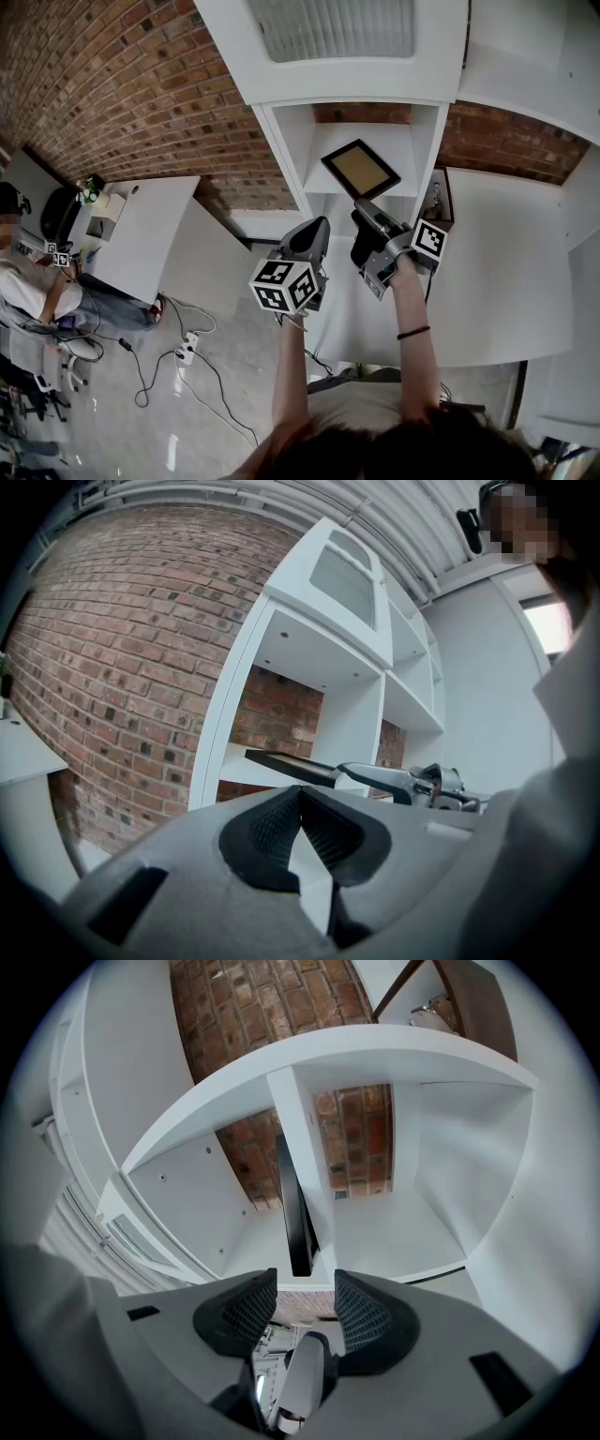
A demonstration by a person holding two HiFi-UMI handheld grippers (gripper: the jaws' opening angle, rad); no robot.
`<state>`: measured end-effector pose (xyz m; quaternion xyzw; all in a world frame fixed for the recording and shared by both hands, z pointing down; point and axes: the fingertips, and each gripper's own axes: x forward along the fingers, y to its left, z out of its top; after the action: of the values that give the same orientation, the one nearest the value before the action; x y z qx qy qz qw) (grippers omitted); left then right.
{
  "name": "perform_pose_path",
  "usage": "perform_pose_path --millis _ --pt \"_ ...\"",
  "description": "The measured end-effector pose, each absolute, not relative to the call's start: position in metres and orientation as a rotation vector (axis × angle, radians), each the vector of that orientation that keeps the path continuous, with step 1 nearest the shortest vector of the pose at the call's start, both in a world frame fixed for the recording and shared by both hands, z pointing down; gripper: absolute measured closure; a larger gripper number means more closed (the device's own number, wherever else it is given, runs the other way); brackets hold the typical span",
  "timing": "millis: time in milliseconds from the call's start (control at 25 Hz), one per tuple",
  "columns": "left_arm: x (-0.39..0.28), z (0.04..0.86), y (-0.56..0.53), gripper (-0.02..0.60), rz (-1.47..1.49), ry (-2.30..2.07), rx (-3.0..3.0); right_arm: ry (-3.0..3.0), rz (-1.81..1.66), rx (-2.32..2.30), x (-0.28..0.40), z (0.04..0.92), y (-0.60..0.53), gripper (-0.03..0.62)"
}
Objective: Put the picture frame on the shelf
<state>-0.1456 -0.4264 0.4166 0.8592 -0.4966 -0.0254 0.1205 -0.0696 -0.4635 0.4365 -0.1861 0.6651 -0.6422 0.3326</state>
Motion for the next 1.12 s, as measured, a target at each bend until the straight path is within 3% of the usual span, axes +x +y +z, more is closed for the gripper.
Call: perform_pose_path --millis 320,640,1120 --pt "-0.138 0.421 -0.417 0.571 -0.07 -1.44 2.504 1.77 -1.686 -0.432 -0.07 0.435 -0.449 0.428" --pt "-0.13 0.421 -0.41 0.571 -0.068 -1.43 2.508 1.799 -1.665 -0.403 -0.065 0.432 -0.439 0.521" --pt "-0.122 0.422 -0.398 0.571 -0.074 -1.431 2.5 1.788 -1.666 -0.352 -0.063 0.429 -0.425 0.563"
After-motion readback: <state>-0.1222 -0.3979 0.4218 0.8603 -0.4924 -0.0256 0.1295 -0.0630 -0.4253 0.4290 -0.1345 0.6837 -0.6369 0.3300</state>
